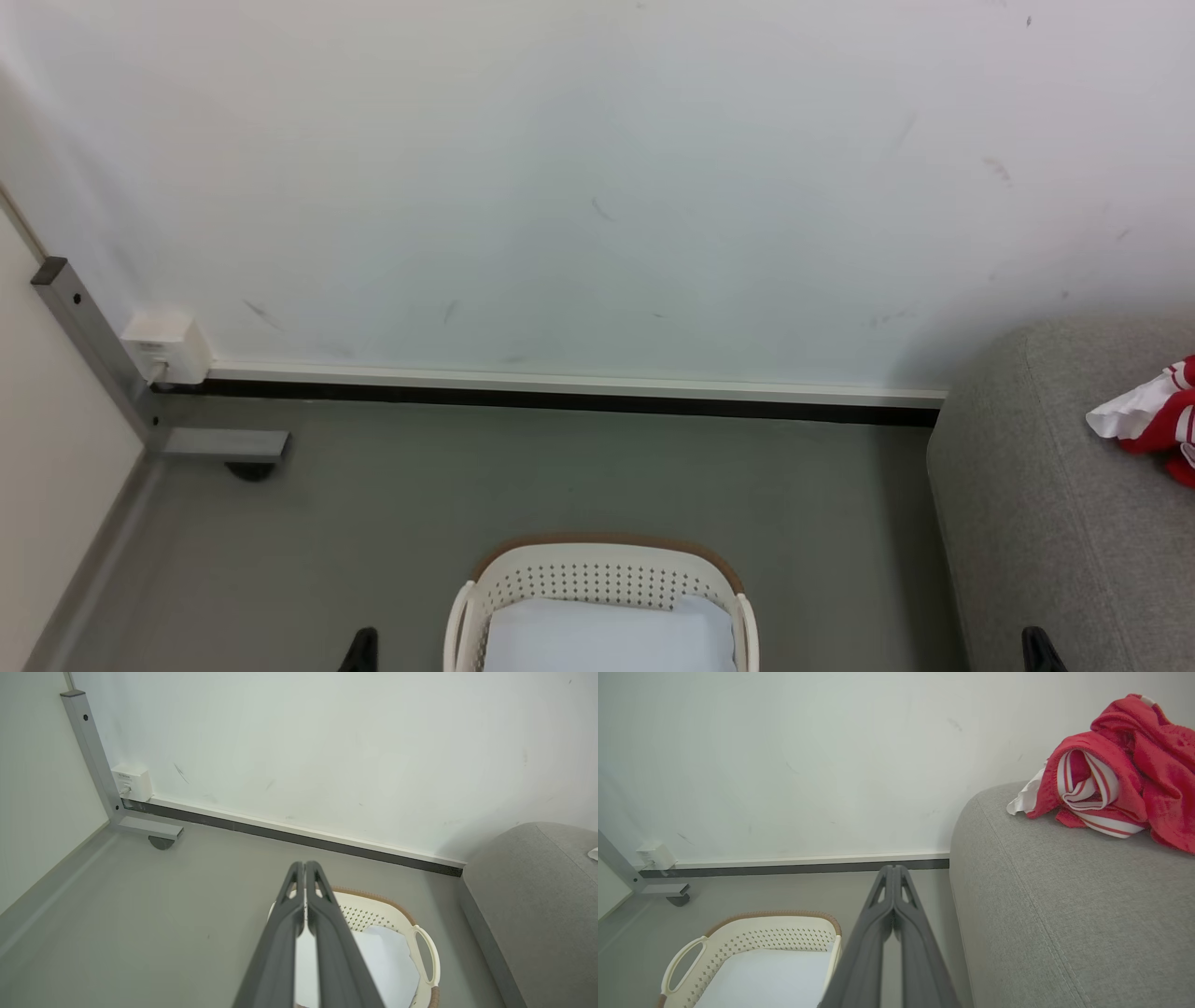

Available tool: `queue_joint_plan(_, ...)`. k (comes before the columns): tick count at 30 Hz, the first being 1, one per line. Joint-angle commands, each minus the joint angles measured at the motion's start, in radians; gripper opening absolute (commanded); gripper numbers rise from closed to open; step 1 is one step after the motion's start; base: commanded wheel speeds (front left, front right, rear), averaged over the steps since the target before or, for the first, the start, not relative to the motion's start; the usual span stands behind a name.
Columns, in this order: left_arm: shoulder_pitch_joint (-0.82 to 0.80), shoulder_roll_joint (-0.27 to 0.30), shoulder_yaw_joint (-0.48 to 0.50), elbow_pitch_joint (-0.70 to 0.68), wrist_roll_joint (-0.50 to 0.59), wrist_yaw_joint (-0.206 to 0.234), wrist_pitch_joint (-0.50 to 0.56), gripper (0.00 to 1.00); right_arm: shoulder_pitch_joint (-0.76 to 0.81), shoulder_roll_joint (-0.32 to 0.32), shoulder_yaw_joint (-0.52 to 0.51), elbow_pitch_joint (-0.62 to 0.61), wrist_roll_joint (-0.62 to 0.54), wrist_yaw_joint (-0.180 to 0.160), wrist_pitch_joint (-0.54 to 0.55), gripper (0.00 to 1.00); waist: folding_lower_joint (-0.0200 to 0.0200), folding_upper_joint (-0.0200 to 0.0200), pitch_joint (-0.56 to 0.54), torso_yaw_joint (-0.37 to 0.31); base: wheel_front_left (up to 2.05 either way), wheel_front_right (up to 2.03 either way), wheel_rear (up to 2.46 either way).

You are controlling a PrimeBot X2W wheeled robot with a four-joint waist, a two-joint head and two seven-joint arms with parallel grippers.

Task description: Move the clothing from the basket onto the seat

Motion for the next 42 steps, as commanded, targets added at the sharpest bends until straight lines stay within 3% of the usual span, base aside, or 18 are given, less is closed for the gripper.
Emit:
queue_joint_plan(1, -0.022, 0.003, 0.014, -0.013, -0.048, -0.005, 0.012, 0.00, -0.020, -0.007, -0.008, -0.012, 0.052, 0.000, 0.010, 0.00, 0.0000, 0.0000, 0.001, -0.001, 0.00, 0.00, 0.00)
queue_joint_plan(19, -0.049, 0.004, 0.048, -0.046, -0.370, -0.027, 0.090, 0.00, -0.061, -0.009, -0.013, -0.036, 0.373, 0.000, 0.090, 0.00, 0.0000, 0.0000, 0.009, -0.005, 0.00, 0.00, 0.00)
queue_joint_plan(42, -0.082, 0.006, 0.089, -0.072, -0.693, -0.049, 0.175, 0.00, -0.107, -0.012, -0.024, -0.053, 0.697, -0.001, 0.176, 0.00, 0.0000, 0.0000, 0.019, -0.010, 0.00, 0.00, 0.00)
